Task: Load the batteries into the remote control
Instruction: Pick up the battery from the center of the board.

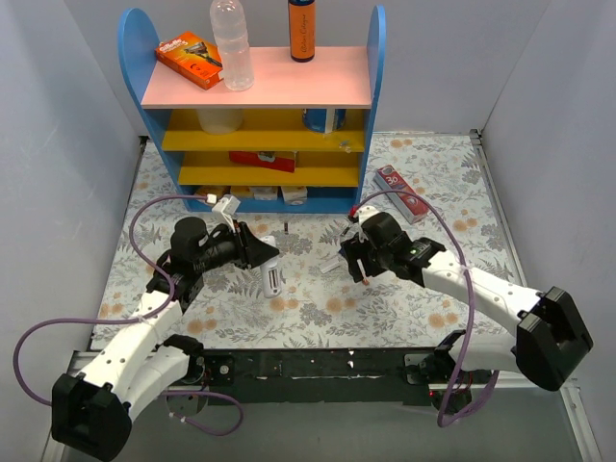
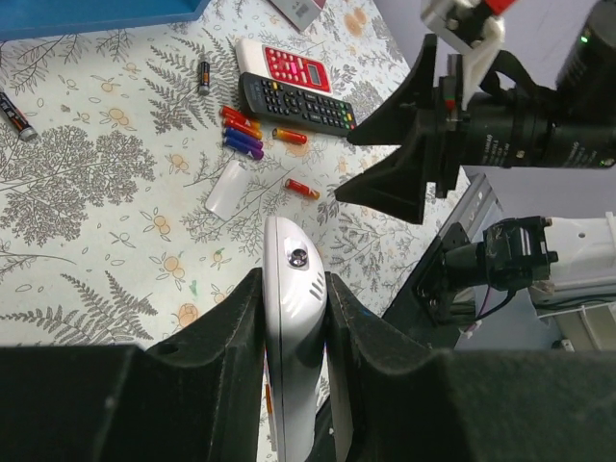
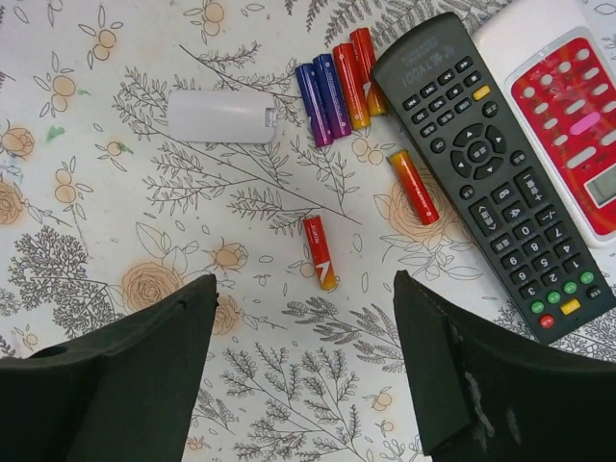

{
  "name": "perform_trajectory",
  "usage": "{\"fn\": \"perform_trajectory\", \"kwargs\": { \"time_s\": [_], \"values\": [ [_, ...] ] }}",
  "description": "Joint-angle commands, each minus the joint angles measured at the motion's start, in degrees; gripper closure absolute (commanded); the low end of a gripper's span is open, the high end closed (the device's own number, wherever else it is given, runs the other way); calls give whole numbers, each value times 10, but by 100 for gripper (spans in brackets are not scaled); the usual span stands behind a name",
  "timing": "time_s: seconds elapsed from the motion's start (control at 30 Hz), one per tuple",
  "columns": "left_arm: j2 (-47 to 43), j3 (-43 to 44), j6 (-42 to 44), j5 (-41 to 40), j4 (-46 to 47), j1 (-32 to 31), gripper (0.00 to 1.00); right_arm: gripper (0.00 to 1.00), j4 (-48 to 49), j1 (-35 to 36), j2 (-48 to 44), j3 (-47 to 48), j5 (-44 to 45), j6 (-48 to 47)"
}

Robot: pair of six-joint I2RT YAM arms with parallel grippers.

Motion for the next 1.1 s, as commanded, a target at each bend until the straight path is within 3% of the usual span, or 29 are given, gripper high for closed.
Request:
{"fn": "perform_trajectory", "kwargs": {
  "time_s": [0.0,0.23,0.43,1.07],
  "values": [
    [-32,1,35,26,8,5,100,23,-56,-18,54,47,-38,-10],
    [-32,2,48,-17,-16,5,100,52,-80,-30,152,91,-42,-49],
    [-21,8,44,-45,-28,5,100,66,-86,-30,207,132,-52,-68],
    [-28,7,42,-58,-32,-4,100,68,-112,-26,298,167,-60,-91]
  ]
}}
